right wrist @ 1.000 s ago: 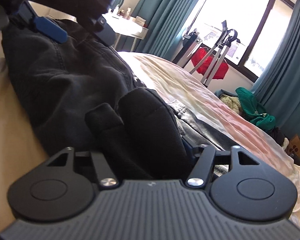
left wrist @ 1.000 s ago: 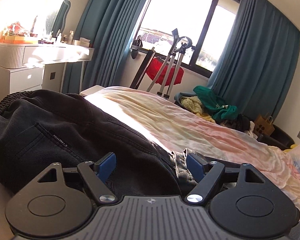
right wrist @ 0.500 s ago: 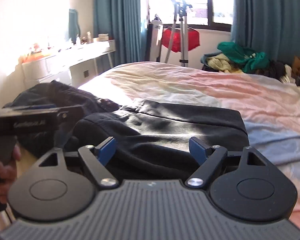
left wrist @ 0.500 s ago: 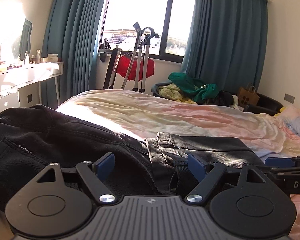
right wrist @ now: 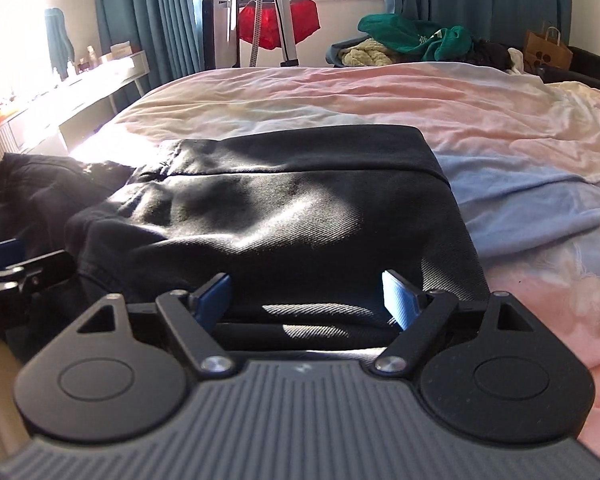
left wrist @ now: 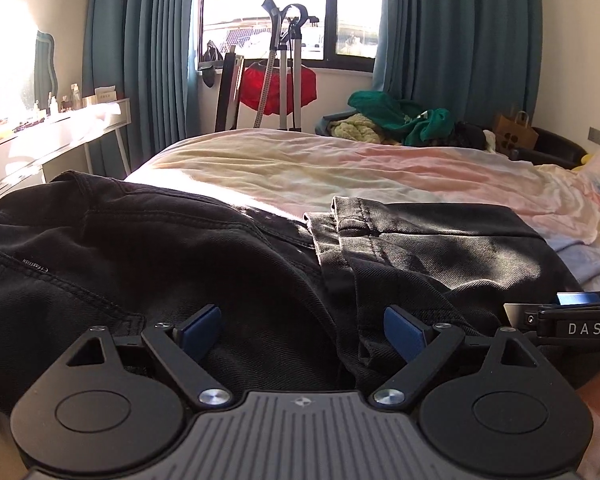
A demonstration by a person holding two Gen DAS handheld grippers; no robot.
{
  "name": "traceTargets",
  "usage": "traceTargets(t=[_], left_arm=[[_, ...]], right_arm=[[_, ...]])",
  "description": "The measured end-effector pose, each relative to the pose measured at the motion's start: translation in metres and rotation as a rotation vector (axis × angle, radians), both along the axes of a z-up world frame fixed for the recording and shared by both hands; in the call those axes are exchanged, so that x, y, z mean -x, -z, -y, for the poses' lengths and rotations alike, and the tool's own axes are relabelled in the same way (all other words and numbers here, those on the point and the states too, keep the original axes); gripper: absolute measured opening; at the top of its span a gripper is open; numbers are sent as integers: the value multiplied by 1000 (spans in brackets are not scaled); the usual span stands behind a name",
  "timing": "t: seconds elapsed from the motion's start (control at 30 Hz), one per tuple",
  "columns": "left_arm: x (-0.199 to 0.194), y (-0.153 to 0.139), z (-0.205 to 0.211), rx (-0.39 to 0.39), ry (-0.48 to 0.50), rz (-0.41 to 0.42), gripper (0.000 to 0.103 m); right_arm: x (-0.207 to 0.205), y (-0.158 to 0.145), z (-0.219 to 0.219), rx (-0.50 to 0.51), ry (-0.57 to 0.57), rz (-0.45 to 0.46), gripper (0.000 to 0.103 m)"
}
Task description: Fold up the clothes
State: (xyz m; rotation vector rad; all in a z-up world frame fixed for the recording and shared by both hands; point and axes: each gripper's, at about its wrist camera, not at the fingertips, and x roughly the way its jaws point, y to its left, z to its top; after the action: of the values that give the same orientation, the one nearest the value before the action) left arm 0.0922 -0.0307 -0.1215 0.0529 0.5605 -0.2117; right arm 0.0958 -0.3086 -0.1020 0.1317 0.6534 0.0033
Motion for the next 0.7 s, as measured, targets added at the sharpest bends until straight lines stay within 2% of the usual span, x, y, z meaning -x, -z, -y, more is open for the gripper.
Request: traceTargets(t=[0.13, 0.23, 0.5, 0.7], left_arm=[[17, -15, -10, -5, -33, 3, 90], [31, -30, -30, 9, -95, -14, 91], [54, -68, -109, 50, -294, -96, 102], [44, -54, -145, 120, -412, -175, 102]], right_arm=[[2, -2, 1, -2, 1, 1, 84], [4, -4, 1, 1, -2, -3, 84], [13, -11, 8, -16, 3, -20, 82], [16, -14, 3, 38, -2, -18, 82]])
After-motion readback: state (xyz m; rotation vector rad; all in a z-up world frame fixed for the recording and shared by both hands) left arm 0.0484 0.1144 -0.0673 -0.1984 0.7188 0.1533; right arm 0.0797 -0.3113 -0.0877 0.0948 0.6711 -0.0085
